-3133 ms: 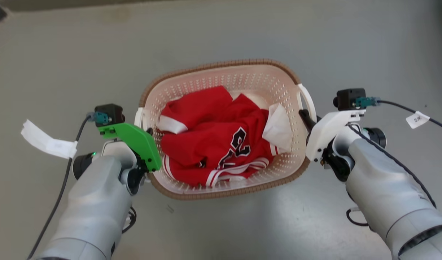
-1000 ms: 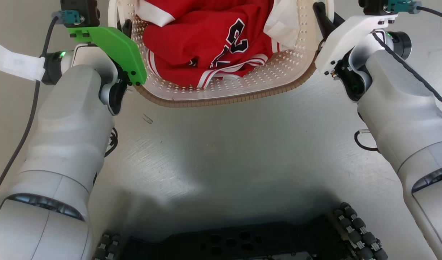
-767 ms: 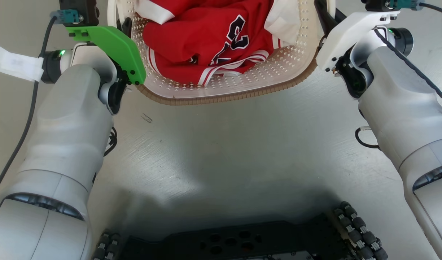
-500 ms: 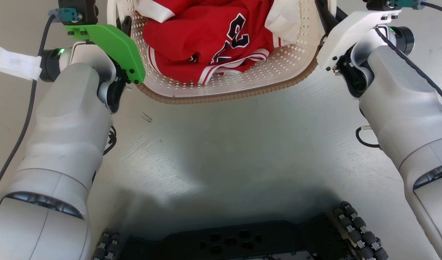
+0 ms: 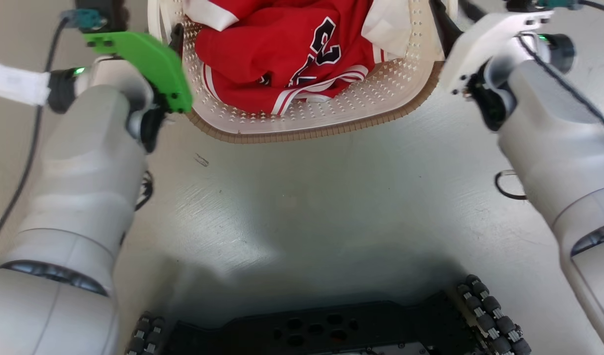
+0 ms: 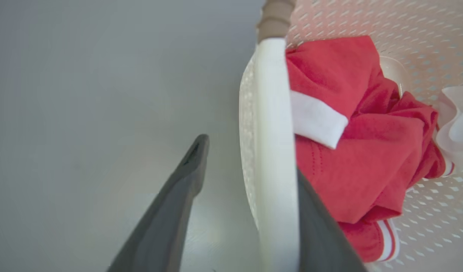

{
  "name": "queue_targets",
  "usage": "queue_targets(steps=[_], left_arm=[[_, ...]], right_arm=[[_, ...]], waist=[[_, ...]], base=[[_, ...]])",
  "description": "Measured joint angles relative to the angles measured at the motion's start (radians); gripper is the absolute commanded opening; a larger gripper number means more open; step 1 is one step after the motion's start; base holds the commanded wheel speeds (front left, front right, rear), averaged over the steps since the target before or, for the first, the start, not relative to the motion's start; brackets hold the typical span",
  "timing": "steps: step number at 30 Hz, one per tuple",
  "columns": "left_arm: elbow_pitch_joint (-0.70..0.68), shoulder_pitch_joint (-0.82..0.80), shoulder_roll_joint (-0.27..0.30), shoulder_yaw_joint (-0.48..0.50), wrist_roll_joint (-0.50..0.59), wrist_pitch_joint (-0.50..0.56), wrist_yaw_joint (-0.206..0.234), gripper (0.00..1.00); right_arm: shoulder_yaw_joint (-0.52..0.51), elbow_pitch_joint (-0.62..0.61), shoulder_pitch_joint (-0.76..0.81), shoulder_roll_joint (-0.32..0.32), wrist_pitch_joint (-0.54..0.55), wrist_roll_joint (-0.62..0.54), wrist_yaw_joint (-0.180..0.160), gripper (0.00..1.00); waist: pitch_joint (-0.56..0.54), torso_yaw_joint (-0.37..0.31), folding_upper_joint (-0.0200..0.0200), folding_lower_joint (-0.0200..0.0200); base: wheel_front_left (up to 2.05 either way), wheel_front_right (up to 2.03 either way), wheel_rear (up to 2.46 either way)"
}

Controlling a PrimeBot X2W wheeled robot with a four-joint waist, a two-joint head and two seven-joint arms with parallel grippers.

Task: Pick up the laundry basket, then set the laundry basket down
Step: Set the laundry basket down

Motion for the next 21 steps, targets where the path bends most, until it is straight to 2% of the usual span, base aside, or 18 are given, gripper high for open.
queue_targets(steps=[3,13,21], left_arm=[[0.010,0.000,0.019,-0.005,0.001,-0.006,0.000,1.00],[0.013,0.003,0.020,0.000,-0.011,-0.021,-0.010,1.00],[0.002,0.020,0.020,-0.006,-0.014,-0.098,-0.018,1.00]], right_arm=[[0.014,0.003,-0.001,-0.014,0.000,-0.009,0.000,1.00],[0.029,0.005,0.005,-0.008,-0.016,-0.012,-0.001,1.00],[0.016,-0.012,0.027,-0.008,-0.053,0.000,-0.001,1.00]], waist=[[-0.001,0.001,0.0000,0.0000],[-0.027,0.006,0.0000,0.0000],[-0.068,0.003,0.0000,0.0000]], base=[[0.00,0.00,0.00],[0.00,0.00,0.00],[0.00,0.00,0.00]])
